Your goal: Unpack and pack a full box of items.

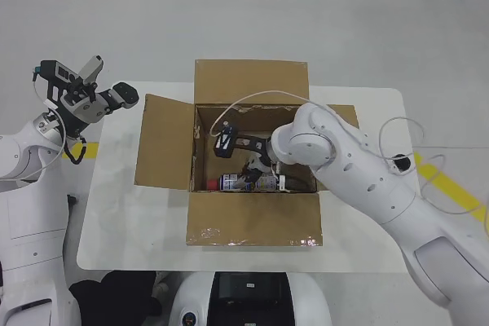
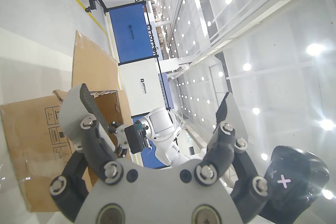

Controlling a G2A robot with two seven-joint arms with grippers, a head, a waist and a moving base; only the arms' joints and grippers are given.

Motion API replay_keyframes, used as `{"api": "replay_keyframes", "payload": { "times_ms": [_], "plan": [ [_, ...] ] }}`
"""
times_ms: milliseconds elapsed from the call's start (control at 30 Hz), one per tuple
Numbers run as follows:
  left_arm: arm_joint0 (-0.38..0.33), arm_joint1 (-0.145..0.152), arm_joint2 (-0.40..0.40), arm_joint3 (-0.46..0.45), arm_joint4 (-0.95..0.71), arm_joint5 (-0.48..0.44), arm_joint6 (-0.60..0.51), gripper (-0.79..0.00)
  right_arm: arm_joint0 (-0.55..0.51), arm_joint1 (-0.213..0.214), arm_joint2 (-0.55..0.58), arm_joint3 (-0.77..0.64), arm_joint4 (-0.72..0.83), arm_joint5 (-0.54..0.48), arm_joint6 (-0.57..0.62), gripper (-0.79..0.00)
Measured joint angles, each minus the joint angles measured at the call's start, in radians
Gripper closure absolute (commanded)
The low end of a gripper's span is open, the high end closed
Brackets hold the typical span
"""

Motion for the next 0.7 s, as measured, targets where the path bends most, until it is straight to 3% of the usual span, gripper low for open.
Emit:
{"api": "replay_keyframes", "payload": {
  "times_ms": [233, 700],
  "plan": [
    [0.0, 0.0, 0.0, 0.0, 0.0, 0.0, 0.0, -0.785, 0.037, -0.044, -0.057, 0.097, 0.025, -0.011, -0.016, -0.785],
    [0.0, 0.0, 0.0, 0.0, 0.0, 0.0, 0.0, -0.785, 0.065, -0.115, -0.133, 0.264, 0.021, -0.035, -0.043, -0.773]
  ]
}}
